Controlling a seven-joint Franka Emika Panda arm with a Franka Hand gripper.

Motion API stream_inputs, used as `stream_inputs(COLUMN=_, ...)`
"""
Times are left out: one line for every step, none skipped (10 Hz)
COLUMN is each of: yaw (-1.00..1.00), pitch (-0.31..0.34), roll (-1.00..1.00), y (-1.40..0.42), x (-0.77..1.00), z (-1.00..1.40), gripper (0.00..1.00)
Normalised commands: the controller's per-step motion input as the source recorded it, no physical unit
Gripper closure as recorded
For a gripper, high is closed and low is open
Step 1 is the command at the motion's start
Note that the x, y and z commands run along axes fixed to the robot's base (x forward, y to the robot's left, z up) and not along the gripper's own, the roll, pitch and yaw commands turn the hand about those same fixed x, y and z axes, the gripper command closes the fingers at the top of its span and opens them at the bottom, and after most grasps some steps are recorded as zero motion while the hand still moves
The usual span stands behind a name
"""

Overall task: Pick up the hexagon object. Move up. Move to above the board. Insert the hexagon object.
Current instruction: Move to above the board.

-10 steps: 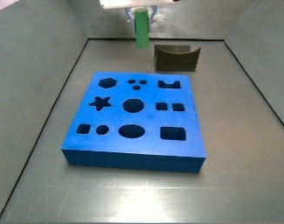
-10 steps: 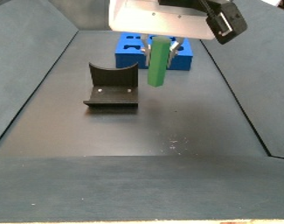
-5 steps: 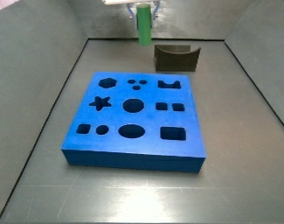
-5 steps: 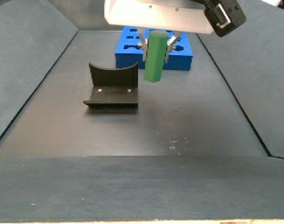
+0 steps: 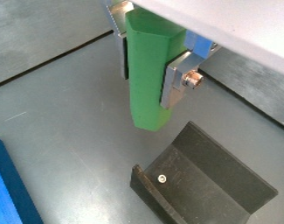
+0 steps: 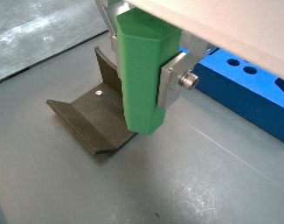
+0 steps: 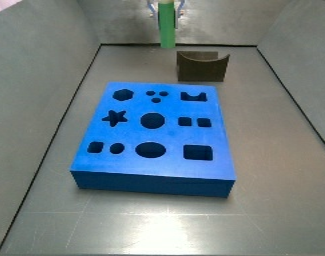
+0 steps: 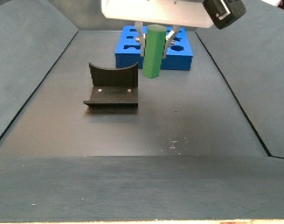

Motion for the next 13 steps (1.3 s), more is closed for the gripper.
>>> stream_inputs(yaw=-0.04, pitch=0.101, roll=-0.03, y=0.03, x=-0.02, z=1.00, gripper=1.00)
stream_inputs(yaw=-0.04, pitch=0.100, roll=-0.03, y=0.03, x=-0.02, z=1.00, gripper=1.00)
stream_inputs(yaw=-0.04, pitch=0.100, roll=-0.03, y=0.03, x=-0.03, z=1.00, gripper=1.00)
stream_inputs(yaw=-0.04, pitch=0.098, roll=-0.02, y=0.03, x=-0.03, z=1.00, gripper=1.00)
stream_inputs(yaw=-0.04, pitch=0.093, roll=-0.03, y=0.03, x=-0.03, z=1.00, gripper=1.00)
stream_inputs(yaw=-0.04, pitch=0.089, roll=-0.03, y=0.03, x=-0.04, z=1.00, gripper=1.00)
stream_inputs(yaw=-0.04, pitch=0.088, roll=-0.04, y=0.03, x=-0.04, z=1.00, gripper=1.00)
stream_inputs(yaw=-0.04, pitch=0.086, roll=-0.04, y=0.03, x=-0.04, z=1.00, gripper=1.00)
stream_inputs(yaw=-0.04, pitch=0.085, roll=-0.04, y=0.03, x=-0.05, z=1.00, gripper=1.00)
stream_inputs(yaw=-0.04, pitch=0.075, roll=-0.04, y=0.03, x=-0.05, z=1.00, gripper=1.00)
stream_inputs(yaw=-0.04, pitch=0.069, roll=-0.04, y=0.03, x=-0.05, z=1.00, gripper=1.00)
stream_inputs(yaw=-0.04, pitch=0.070, roll=-0.04, y=0.04, x=-0.06, z=1.00, gripper=1.00)
stream_inputs(yaw=-0.04, pitch=0.071, roll=-0.04, y=0.04, x=-0.06, z=1.00, gripper=1.00)
